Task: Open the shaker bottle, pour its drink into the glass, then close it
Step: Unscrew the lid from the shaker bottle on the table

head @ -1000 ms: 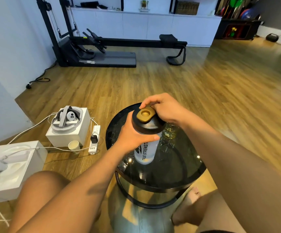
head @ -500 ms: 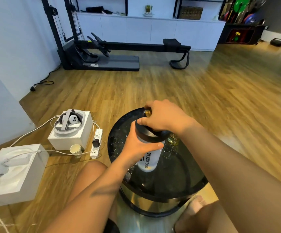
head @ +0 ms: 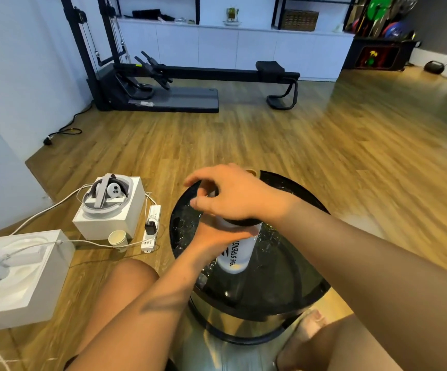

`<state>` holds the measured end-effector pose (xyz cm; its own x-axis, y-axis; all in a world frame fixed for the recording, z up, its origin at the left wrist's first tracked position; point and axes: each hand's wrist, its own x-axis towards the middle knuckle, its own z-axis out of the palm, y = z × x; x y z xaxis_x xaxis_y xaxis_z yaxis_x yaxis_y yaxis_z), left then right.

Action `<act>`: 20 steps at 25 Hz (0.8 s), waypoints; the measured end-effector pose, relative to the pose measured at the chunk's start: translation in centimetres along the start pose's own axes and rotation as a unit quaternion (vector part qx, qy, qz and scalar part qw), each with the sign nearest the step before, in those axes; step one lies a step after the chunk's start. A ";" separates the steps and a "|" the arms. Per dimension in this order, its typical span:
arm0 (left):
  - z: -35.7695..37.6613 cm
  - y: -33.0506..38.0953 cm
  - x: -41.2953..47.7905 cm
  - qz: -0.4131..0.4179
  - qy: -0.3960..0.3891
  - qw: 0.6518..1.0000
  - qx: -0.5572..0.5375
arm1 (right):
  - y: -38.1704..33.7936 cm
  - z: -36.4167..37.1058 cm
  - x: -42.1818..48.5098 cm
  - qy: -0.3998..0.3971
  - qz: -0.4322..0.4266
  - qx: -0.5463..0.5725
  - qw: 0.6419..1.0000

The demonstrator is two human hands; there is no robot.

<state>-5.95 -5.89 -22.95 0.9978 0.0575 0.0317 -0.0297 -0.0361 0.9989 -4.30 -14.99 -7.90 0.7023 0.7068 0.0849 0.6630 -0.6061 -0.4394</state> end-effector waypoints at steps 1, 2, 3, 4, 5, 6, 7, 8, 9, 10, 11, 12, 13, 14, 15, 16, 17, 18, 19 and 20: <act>0.1 0.1 0.0 0.001 0.001 1.000 0.004 | 0.3 0.0 0.1 0.031 0.017 -0.085 0.996; 0.1 0.2 0.0 0.001 -0.002 1.000 0.008 | 0.7 -0.1 0.1 0.045 0.066 -0.197 0.977; 0.1 0.2 0.0 0.004 -0.008 1.000 0.012 | 1.2 -0.2 0.1 0.037 0.124 -0.265 0.956; 0.0 0.3 0.1 0.010 -0.014 1.000 0.014 | 1.7 -0.3 0.1 0.021 0.168 -0.267 0.949; 0.1 0.3 0.1 0.015 -0.016 1.000 0.016 | 2.0 -0.3 0.2 0.006 0.179 -0.228 0.957; 0.0 0.3 0.1 0.017 -0.015 1.000 0.017 | 2.2 -0.4 0.5 -0.006 0.165 -0.176 0.970; 0.0 0.2 0.0 0.017 -0.011 1.000 0.019 | 2.3 -0.6 0.8 -0.016 0.137 -0.132 0.982; 0.0 0.1 0.1 0.018 -0.008 1.000 0.018 | 2.3 -0.9 0.9 -0.026 0.114 -0.102 0.988; 0.0 0.1 0.1 0.022 -0.008 1.000 0.018 | 2.3 -1.1 1.0 -0.032 0.095 -0.082 0.992; 0.1 0.0 0.1 0.027 -0.010 0.999 0.021 | 2.4 -1.4 1.0 -0.031 0.083 -0.062 0.994; 0.1 0.0 0.2 0.033 -0.009 0.999 0.024 | 2.7 -1.5 0.8 -0.023 0.076 -0.032 0.996; 0.1 -0.1 0.3 0.040 -0.006 0.999 0.025 | 3.0 -1.7 0.6 -0.015 0.072 0.003 0.997; 0.1 -0.3 0.4 0.045 -0.005 0.999 0.022 | 3.4 -1.8 0.4 -0.009 0.075 0.026 0.997; 0.2 -0.4 0.4 0.047 -0.006 0.999 0.017 | 3.7 -1.8 0.2 -0.009 0.089 0.019 0.996; 0.2 -0.5 0.5 0.048 -0.008 0.999 0.013 | 3.9 -1.7 0.1 -0.013 0.124 -0.025 0.992; 0.2 -0.7 0.5 0.049 -0.008 0.999 0.010 | 3.9 -1.7 0.0 -0.017 0.178 -0.091 0.980; 0.2 -0.8 0.5 0.048 -0.005 0.999 0.013 | 3.7 -1.7 0.0 -0.018 0.229 -0.150 0.962; 0.2 -0.8 0.5 0.047 -0.002 0.999 0.018 | 3.5 -1.8 0.0 -0.016 0.254 -0.180 0.950; 0.2 -0.7 0.5 0.047 0.001 0.999 0.024 | 3.4 -1.9 0.2 -0.016 0.244 -0.179 0.953; 0.2 -0.6 0.5 0.048 0.003 0.998 0.028 | 3.3 -2.3 0.2 -0.030 0.217 -0.152 0.964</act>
<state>-5.39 -6.04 -23.52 0.9903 0.0565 0.1268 -0.1208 -0.0983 0.9878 -1.39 -17.65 -7.29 0.9204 0.3768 -0.1042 0.3616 -0.9219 -0.1394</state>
